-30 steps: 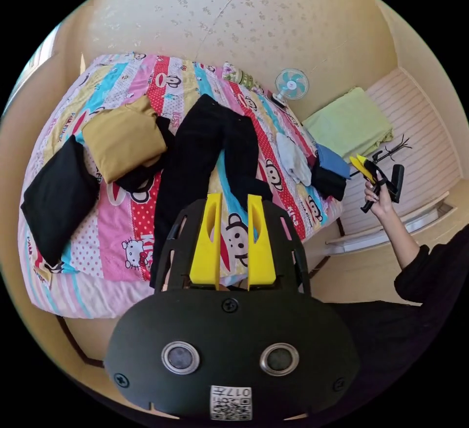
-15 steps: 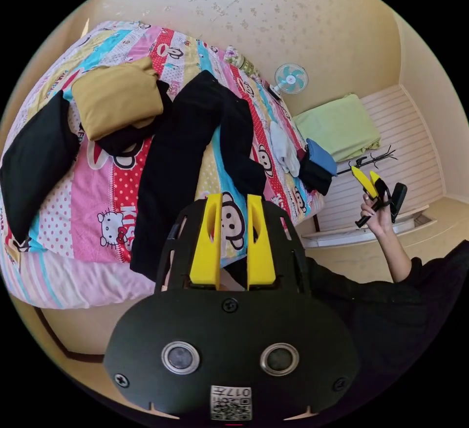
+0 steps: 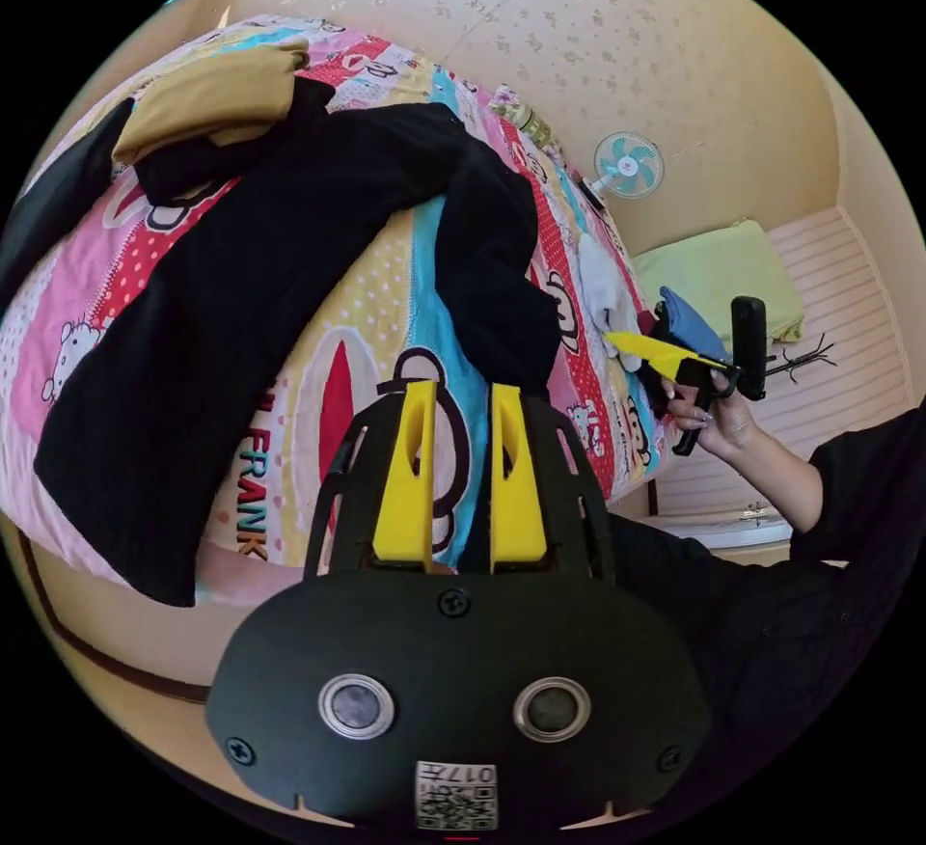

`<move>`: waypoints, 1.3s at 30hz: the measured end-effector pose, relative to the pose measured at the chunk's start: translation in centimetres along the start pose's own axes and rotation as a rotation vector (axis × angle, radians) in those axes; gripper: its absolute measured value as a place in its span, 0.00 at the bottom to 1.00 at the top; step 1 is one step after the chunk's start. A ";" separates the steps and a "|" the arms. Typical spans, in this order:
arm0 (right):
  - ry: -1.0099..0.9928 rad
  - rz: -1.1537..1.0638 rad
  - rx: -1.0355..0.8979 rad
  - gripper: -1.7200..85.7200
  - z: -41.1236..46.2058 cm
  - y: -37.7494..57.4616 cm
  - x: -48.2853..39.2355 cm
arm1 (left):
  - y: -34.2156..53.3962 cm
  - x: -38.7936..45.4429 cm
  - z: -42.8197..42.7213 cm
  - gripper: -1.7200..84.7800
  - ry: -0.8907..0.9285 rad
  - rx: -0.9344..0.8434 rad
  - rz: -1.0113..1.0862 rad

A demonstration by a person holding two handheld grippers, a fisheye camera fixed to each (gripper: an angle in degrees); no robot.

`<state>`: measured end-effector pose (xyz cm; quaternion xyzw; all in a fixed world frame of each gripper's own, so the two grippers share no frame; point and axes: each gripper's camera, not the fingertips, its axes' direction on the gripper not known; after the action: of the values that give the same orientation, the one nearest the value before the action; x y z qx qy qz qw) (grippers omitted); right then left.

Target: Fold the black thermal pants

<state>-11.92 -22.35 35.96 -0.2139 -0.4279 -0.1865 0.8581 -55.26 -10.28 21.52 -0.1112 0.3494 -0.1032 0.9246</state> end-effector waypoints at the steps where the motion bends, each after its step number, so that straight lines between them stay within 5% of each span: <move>1: -0.043 0.002 0.001 0.29 1.3 0.7 1.8 | 0.6 0.0 0.5 0.12 0.023 0.008 0.003; 8: -0.114 -0.197 -0.016 0.29 8.8 5.1 4.7 | 11.4 1.0 2.6 0.08 0.180 0.192 0.079; 13: -0.224 -0.221 0.066 0.28 11.2 7.9 7.8 | 20.2 -0.1 3.5 0.03 0.220 0.095 -0.091; 16: -0.352 -0.158 0.122 0.27 11.6 9.1 10.2 | 25.2 -3.1 6.8 0.01 0.540 -0.054 -0.211; 19: -0.302 -0.214 0.113 0.27 12.5 10.1 9.2 | 26.5 -3.9 11.2 0.01 0.763 -0.252 -0.062; 24: -0.261 -0.221 0.125 0.28 13.5 11.7 8.6 | 32.1 0.1 24.9 0.01 1.188 -0.819 0.087; 28: -0.212 -0.224 0.132 0.28 14.4 13.0 7.6 | 38.0 5.3 28.2 0.01 1.076 -1.067 0.256; 32: -0.186 -0.230 0.118 0.28 15.3 13.8 6.9 | 40.2 8.0 25.7 0.01 0.819 -1.070 0.651; 39: -0.125 -0.231 0.121 0.28 16.5 15.7 5.4 | 37.5 1.1 20.2 0.01 0.892 -1.117 0.668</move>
<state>-11.82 -1.22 46.05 -0.1222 -0.5130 -0.2444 0.8138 -36.73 27.89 25.18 -0.3964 0.7025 0.3359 0.4864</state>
